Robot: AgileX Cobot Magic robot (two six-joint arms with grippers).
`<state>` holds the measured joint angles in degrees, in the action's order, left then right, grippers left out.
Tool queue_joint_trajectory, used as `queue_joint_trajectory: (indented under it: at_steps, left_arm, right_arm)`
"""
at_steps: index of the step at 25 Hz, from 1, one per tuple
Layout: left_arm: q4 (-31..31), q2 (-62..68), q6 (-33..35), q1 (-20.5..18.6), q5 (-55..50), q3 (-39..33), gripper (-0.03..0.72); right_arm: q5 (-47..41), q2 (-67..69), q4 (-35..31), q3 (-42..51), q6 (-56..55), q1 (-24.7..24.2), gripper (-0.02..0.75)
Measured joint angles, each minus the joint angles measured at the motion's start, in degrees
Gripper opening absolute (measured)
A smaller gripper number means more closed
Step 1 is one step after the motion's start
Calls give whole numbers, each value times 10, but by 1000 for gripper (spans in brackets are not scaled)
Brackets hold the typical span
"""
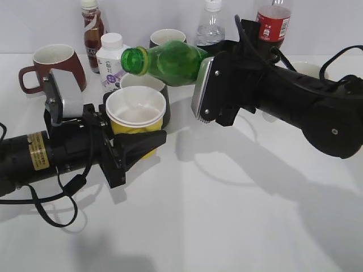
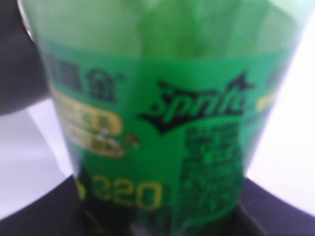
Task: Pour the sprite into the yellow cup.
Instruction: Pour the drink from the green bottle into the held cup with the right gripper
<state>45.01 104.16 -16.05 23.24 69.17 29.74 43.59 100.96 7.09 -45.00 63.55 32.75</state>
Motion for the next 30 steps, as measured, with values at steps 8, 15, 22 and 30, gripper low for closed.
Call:
queue_joint_trajectory:
  at_steps: [8, 15, 22, 30]
  left_arm:
    - [0, 0, 0, 0, 0, 0, 421]
    - [-1, 0, 0, 0, 0, 0, 421]
    - [-2, 0, 0, 0, 0, 0, 421]
    - [-2, 0, 0, 0, 0, -1, 421]
  right_arm:
    - [-1, 0, -28, 0, 39, 0, 363]
    - [-17, 0, -29, 0, 64, 0, 363]
    - [-27, 0, -44, 0, 121, 0, 359]
    - [-26, 0, -62, 0, 153, 0, 359]
